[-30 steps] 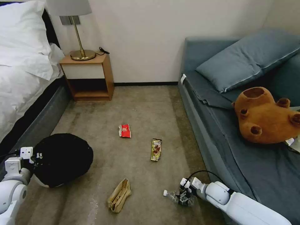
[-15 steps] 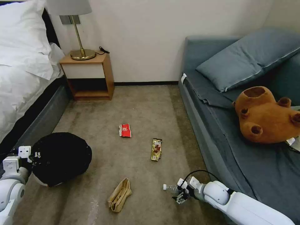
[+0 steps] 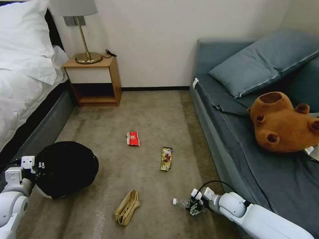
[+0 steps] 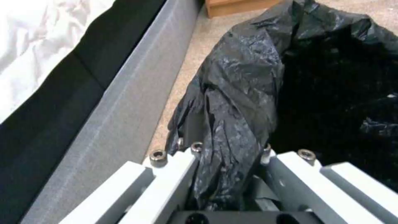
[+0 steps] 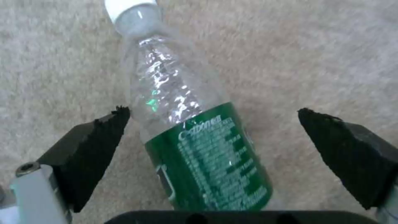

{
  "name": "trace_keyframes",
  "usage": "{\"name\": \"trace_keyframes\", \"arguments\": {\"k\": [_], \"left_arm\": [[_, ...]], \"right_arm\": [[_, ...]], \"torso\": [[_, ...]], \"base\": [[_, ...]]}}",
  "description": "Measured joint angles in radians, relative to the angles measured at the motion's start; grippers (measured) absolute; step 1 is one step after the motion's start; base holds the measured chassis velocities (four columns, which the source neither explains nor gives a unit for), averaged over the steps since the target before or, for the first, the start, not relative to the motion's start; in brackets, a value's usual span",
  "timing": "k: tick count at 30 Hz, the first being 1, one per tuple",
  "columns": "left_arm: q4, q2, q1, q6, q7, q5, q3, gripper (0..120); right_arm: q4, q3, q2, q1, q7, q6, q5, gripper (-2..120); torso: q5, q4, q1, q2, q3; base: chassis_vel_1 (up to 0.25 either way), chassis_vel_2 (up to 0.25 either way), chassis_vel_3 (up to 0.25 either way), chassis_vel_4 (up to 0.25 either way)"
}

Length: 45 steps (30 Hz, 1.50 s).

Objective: Pick up the trash bin, then pick up the garbage on the floor and place it into the trash bin.

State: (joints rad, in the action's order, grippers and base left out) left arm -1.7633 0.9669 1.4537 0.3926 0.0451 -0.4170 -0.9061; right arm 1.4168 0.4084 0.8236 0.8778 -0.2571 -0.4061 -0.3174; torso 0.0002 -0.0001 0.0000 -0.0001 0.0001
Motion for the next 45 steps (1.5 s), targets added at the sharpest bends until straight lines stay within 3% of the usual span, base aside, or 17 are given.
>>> {"name": "trace_keyframes", "arguments": {"k": [11, 18, 22, 24, 28, 30, 36, 45], "left_arm": [[0.002, 0.002, 0.03, -0.026, 0.0, 0.0, -0.018, 4], [-0.002, -0.001, 0.04, -0.031, -0.001, -0.004, -0.031, 4], [-0.005, -0.002, 0.04, -0.031, -0.001, -0.004, -0.031, 4], [-0.008, 0.003, 0.042, -0.031, -0.001, -0.002, -0.03, 4], [-0.015, 0.009, 0.046, -0.031, 0.0, 0.003, -0.028, 4], [-0.026, 0.015, 0.051, -0.031, 0.0, 0.007, -0.027, 4], [-0.044, 0.027, 0.059, -0.039, -0.006, 0.011, -0.028, 4], [-0.097, 0.07, 0.067, -0.08, -0.038, 0.056, -0.013, 4]], "right_arm": [[-0.042, -0.012, 0.029, 0.011, -0.009, 0.002, 0.029, 98], [-0.08, -0.046, 0.054, 0.039, -0.018, 0.017, 0.065, 70], [-0.075, -0.053, 0.053, 0.042, -0.018, 0.018, 0.067, 59], [-0.073, -0.063, 0.053, 0.045, -0.017, 0.023, 0.069, 47], [-0.072, -0.071, 0.054, 0.048, -0.015, 0.028, 0.07, 39], [-0.056, -0.086, 0.051, 0.055, -0.013, 0.031, 0.071, 27], [-0.003, -0.137, 0.04, 0.071, -0.009, 0.032, 0.065, 17], [0.145, -0.217, 0.003, 0.084, -0.009, 0.064, 0.037, 17]], "torso": [[-0.0003, 0.0001, 0.0, 0.0, 0.0], [-0.0005, -0.0002, 0.0, 0.0, 0.0], [0.0, 0.0, 0.0, 0.0, 0.0], [0.0, 0.0002, 0.0, 0.0, 0.0], [-0.0001, 0.0001, 0.0, 0.0, 0.0], [-0.0001, 0.0, 0.0, 0.0, 0.0], [-0.0001, 0.0001, 0.0, 0.0, 0.0], [-0.0001, 0.0, 0.0, 0.0, 0.0]], "base": [[0.0, 0.0, 0.0, 0.0], [0.0, 0.0, 0.0, 0.0], [0.0, 0.0, 0.0, 0.0], [0.0, 0.0, 0.0, 0.0], [0.0, 0.0, 0.0, 0.0], [0.0, 0.0, 0.0, 0.0], [0.0, 0.0, 0.0, 0.0], [0.0, 0.0, 0.0, 0.0]]}}
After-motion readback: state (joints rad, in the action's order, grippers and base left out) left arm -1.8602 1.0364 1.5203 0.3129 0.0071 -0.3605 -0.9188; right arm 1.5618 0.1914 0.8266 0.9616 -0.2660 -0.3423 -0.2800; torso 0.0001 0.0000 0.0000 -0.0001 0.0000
